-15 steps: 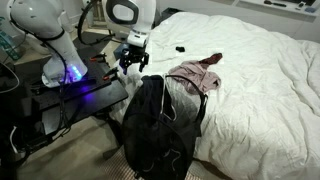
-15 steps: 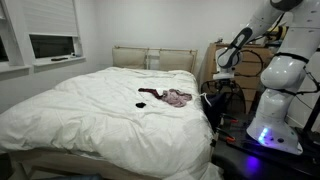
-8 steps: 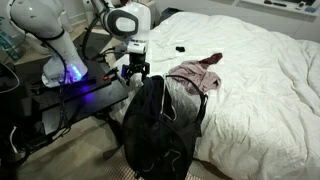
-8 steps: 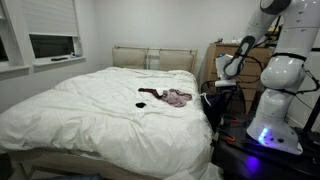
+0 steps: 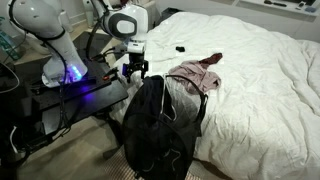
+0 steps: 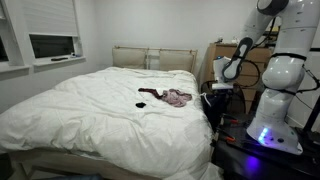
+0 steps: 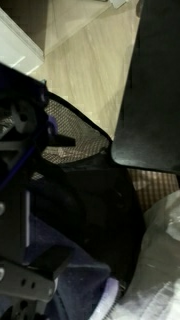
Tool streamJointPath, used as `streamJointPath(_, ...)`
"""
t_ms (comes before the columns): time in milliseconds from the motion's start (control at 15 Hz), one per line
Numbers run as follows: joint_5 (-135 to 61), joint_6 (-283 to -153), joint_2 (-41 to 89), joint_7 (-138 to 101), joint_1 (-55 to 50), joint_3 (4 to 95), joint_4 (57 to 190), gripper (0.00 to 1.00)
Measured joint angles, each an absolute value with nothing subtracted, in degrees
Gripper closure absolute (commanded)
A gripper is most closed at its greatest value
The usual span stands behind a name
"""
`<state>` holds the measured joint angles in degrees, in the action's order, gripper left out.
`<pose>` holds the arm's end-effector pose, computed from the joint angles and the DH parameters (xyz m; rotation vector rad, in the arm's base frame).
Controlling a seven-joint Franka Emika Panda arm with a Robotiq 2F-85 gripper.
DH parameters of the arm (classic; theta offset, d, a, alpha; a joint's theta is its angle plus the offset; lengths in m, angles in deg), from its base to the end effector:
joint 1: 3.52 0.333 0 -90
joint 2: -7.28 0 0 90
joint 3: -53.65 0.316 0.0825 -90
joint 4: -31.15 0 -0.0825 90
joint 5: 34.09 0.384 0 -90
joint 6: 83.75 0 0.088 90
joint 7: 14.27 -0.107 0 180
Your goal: Pick up the hoodie and put it in the bag
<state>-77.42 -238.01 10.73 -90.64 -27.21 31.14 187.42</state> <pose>0.2782 -0.2618 0.1951 2.1191 -1.8535 -0.0110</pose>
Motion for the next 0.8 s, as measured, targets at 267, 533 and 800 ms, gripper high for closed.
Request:
streamJointPath(267, -73.2, -238.5, 9.8, -86.5, -24.7, 32.0, 189.4, 0.0)
streamJointPath(533, -82.8, -239.3, 9.1, -88.3, -24.8, 30.4, 188.7, 0.0)
streamJointPath(800, -97.8, -241.0, 9.0, -94.4, -26.1, 28.0, 187.4, 0.0)
